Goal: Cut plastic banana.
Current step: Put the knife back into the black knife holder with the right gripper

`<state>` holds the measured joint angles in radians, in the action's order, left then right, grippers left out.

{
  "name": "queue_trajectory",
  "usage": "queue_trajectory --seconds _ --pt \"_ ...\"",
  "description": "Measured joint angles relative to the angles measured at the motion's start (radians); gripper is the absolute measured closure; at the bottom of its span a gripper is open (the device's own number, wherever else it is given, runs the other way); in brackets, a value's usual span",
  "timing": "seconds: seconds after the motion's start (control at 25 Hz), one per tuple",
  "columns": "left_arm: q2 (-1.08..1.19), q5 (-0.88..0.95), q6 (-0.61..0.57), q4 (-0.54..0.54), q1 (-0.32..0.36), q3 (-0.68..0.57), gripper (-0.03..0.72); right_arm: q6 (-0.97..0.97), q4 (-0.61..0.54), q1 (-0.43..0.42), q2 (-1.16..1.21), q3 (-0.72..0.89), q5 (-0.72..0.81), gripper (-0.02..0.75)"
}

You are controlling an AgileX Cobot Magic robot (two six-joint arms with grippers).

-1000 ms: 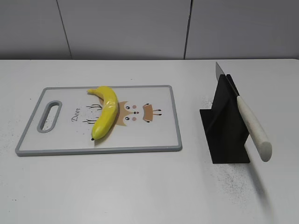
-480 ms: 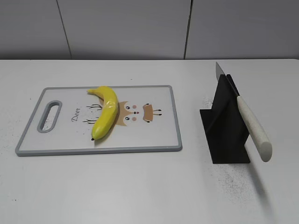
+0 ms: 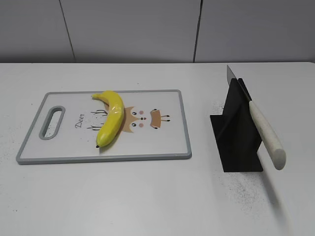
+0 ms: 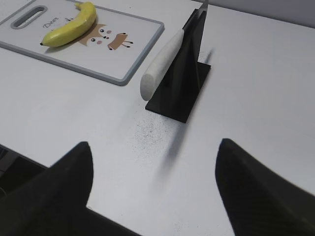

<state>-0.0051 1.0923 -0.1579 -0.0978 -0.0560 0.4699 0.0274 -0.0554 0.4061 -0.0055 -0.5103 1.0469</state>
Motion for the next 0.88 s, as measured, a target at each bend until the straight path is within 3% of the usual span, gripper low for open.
queue_trajectory --seconds 0.16,0.64,0.88 --pt "0.000 0.000 0.000 0.000 0.000 0.000 0.154 0.000 -0.003 -0.036 0.000 0.000 0.000 0.153" --pt "0.000 0.000 0.000 0.000 0.000 0.000 0.154 0.001 -0.005 -0.363 0.000 0.000 0.000 0.153" --pt "0.000 0.000 0.000 0.000 0.000 0.000 0.154 0.001 -0.005 -0.392 0.000 0.000 0.000 0.153"
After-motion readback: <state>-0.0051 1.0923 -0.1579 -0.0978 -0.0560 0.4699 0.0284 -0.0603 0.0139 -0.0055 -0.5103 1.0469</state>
